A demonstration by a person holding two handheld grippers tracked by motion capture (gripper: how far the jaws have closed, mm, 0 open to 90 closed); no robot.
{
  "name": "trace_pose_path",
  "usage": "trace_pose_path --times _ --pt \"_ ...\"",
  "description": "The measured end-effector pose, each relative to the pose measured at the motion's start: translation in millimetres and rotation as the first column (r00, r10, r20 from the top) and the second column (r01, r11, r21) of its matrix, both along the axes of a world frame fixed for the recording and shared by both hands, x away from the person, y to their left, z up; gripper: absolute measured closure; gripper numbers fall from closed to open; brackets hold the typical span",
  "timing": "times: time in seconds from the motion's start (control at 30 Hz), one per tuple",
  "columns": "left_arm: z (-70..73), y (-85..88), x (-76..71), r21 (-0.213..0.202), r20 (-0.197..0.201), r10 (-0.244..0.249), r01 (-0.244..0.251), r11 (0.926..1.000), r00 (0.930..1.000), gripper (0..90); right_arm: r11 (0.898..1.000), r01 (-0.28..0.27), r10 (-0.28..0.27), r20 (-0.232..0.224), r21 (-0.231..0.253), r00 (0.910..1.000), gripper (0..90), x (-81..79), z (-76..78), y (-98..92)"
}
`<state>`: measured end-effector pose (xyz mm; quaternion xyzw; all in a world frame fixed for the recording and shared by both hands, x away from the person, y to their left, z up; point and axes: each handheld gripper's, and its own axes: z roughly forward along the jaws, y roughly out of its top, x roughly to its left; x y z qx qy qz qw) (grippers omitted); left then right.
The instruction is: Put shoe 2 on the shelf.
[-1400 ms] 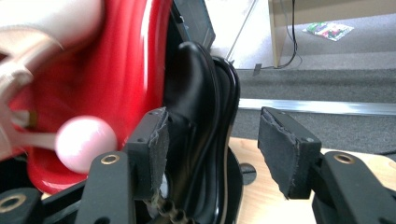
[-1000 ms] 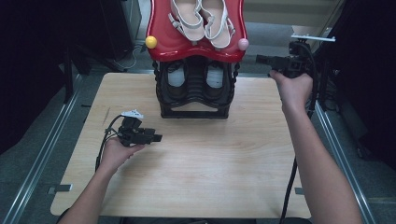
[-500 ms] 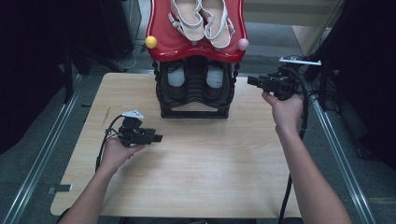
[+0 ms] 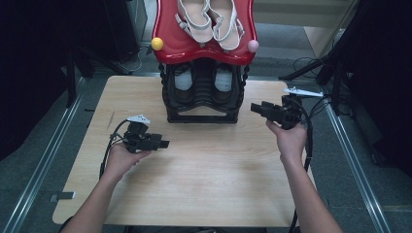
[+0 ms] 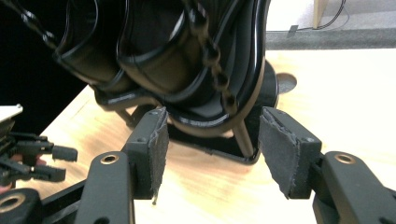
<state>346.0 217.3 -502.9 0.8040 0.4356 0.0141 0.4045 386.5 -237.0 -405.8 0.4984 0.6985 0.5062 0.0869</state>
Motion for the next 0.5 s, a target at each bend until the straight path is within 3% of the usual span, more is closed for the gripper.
trace_pose_path --times 0.27,0.5 --pt "-0.1 -1.3 -0.7 0.001 -0.004 -0.002 0.002 1.0 1.0 46.5 1.0 -0.022 0.022 -0.005 -0.005 0.9997 42.4 -18.1 -27.3 -0.2" --pt "-1.3 -1.4 0.3 0.001 -0.008 0.001 -0.001 1.0 1.0 45.4 0.997 -0.075 0.074 -0.025 -0.019 0.9969 41.5 -32.0 -56.3 8.5"
